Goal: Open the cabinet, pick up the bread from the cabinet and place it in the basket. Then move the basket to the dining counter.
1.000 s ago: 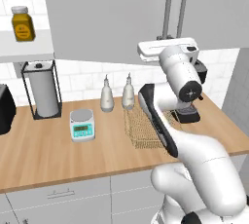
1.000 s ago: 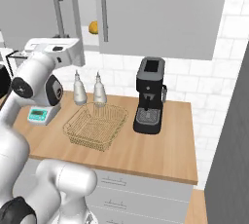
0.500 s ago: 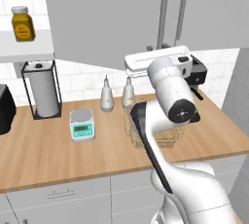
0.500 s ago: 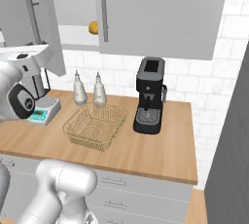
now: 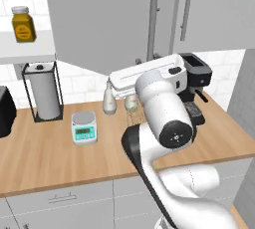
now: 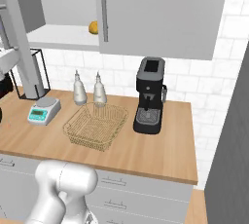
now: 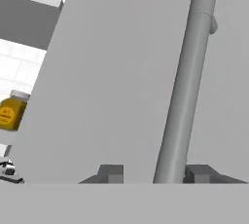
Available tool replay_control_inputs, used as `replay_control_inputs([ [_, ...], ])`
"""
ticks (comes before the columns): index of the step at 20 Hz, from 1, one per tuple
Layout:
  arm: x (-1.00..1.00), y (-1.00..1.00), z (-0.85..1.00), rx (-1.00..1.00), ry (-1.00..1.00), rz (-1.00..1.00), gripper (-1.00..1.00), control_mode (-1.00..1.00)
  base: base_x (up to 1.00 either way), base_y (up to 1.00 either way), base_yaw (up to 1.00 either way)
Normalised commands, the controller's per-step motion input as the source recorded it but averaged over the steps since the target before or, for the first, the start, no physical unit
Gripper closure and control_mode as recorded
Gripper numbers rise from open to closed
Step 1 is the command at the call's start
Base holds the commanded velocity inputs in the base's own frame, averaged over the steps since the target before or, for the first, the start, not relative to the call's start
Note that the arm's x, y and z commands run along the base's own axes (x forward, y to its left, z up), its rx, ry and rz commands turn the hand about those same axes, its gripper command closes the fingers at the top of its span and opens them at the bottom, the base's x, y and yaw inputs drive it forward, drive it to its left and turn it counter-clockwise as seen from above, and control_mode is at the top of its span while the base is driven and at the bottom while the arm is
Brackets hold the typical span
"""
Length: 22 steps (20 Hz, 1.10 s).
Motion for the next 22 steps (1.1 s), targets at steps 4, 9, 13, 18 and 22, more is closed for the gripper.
replay_control_inputs([
  [4, -0.54, 0.67, 0.00, -0.07, 0.02, 0.00, 1.00, -1.00, 0.00, 0.00, 0.00],
  [9, -0.36, 0.67, 0.00, -0.06, 0.02, 0.00, 1.00, -1.00, 0.00, 0.00, 0.00],
  [13, -0.18, 0.52, 0.00, -0.03, 0.01, 0.00, 1.00, -1.00, 0.00, 0.00, 0.00],
  [18, -0.01, 0.29, 0.00, -0.01, 0.00, 0.00, -1.00, -1.00, 0.00, 0.00, 0.00],
  [22, 0.00, 0.00, 0.00, 0.00, 0.00, 0.00, -1.00, -1.00, 0.00, 0.00, 0.00],
])
